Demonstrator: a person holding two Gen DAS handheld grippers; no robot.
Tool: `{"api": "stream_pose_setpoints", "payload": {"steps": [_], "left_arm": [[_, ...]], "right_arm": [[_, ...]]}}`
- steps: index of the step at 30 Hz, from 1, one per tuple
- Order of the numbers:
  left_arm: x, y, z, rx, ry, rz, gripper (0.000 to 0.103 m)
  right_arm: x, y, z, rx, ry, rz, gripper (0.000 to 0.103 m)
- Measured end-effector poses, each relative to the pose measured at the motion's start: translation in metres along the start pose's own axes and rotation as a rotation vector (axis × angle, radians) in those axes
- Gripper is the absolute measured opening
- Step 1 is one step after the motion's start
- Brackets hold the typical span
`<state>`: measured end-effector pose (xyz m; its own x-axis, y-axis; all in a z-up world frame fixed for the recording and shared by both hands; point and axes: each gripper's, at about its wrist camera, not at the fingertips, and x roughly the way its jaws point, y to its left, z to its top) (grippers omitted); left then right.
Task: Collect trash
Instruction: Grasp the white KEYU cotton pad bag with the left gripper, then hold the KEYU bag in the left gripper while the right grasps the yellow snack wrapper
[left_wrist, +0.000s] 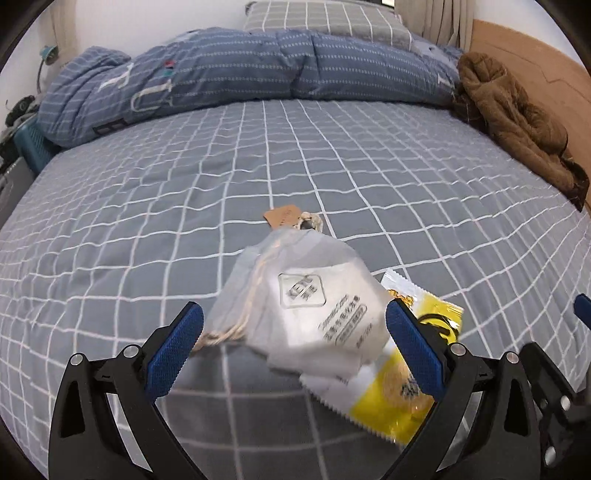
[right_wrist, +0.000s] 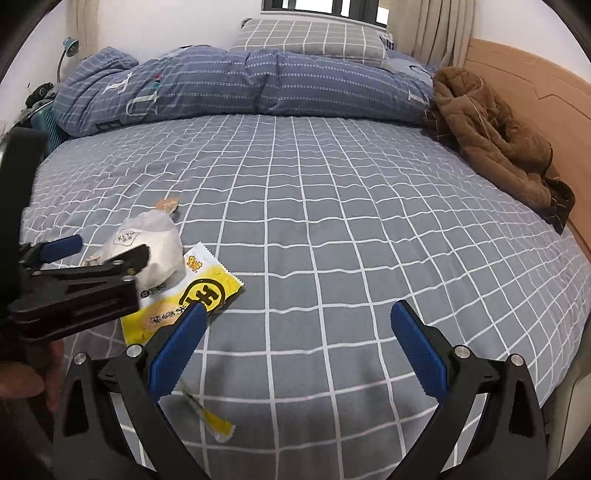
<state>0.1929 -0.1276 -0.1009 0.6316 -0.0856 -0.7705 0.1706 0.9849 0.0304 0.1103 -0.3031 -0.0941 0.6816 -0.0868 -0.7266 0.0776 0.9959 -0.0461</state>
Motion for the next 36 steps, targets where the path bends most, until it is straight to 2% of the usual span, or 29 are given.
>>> {"api": "stream_pose_setpoints", "payload": {"steps": [3,4,9,11,14,24,28,36], "left_arm": [[0.015,-0.004,0.001,0.007,0.025,-0.003,0.097],[0.019,-0.004,0.001,0.004,0.03,-0.01,0.094],[0.026,-0.006,0.001,0.008,0.041,-0.041,0.07],[0.026,-0.005,0.001,0.007,0.044,-0.053,0.056],[0.02,0.003,0.003,-0.008,0.039,-0.065,0.049],[-0.022,0.069,-0.001,-0.117,-0.02,-0.032,0.048],[-0.031,0.084,-0.011,-0.113,-0.034,0.009,0.048],[-0.043,0.107,-0.027,-0.127,-0.034,0.035,0.048]], "right_arm": [[0.003,0.001,0.001,0.002,0.009,0.006,0.095],[0.003,0.001,0.001,0.001,0.009,0.008,0.095],[0.004,0.006,0.003,-0.002,0.015,0.018,0.095],[0.004,0.011,0.004,-0.008,0.018,0.025,0.095],[0.005,0.017,0.005,-0.018,0.019,0.036,0.095],[0.02,0.061,0.013,-0.055,0.056,0.136,0.095],[0.036,0.082,0.014,-0.075,0.098,0.168,0.095],[0.071,0.092,0.02,-0.01,0.183,0.202,0.095]]}}
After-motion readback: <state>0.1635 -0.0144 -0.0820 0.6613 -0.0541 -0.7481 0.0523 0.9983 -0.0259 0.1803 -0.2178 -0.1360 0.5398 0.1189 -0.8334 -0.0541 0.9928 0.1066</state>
